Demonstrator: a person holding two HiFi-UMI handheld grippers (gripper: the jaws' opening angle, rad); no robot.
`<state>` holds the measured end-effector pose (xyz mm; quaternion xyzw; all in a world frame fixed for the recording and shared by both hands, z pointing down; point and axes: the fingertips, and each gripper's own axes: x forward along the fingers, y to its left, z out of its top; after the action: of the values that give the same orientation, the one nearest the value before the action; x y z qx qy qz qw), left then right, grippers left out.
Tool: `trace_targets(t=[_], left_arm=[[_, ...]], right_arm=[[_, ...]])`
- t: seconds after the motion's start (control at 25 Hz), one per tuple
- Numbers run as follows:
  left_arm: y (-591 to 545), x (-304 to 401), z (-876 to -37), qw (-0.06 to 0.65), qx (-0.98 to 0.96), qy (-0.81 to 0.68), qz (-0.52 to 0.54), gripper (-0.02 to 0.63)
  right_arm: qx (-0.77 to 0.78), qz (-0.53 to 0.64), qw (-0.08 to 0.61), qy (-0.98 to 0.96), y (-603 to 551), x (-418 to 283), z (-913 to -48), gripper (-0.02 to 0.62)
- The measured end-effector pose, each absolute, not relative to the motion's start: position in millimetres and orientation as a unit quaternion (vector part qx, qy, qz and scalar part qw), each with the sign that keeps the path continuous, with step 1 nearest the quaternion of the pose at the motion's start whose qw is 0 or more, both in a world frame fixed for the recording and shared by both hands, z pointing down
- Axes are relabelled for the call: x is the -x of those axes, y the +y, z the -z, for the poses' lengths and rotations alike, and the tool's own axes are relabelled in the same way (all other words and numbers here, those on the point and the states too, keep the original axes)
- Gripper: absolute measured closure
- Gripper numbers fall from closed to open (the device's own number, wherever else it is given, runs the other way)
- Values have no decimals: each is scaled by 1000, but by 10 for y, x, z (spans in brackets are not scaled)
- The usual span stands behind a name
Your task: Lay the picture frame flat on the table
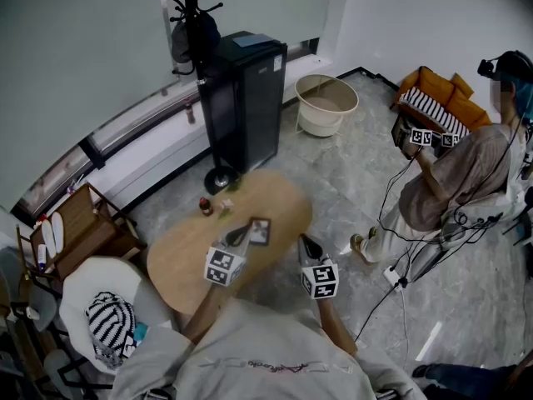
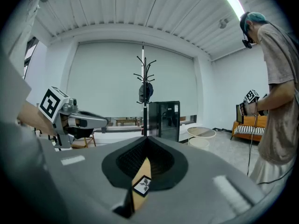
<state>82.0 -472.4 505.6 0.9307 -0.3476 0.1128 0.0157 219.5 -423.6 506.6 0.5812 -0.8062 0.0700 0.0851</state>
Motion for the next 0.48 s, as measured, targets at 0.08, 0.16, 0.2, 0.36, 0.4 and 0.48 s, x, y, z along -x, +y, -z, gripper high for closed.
trace_targets(t=[0.08, 0.16, 0.2, 0.36, 0.4, 0.48], left_arm=[[-4712, -833, -5057, 16, -931, -346, -113, 604], [-4707, -839, -5074, 13, -932, -345, -114, 604], [-4703, -845, -5077, 14, -932, -344, -114, 604], [-4671, -865, -5084, 19, -930, -346, -119, 604], [-4665, -868, -5084, 20, -930, -347, -120, 604], [-4654, -880, -5065, 22, -930, -347, -120, 604]], right_arm=[[-583, -70, 84, -805, -4235, -2201, -5060, 592], [-584, -71, 84, -805, -4226, -2204, -5055, 592], [-584, -72, 83, -804, -4220, -2207, -5055, 592], [-584, -74, 80, -804, -4204, -2223, -5063, 592], [-584, -74, 79, -804, -4202, -2223, -5067, 592], [-584, -74, 79, -804, -4203, -2219, -5070, 592]])
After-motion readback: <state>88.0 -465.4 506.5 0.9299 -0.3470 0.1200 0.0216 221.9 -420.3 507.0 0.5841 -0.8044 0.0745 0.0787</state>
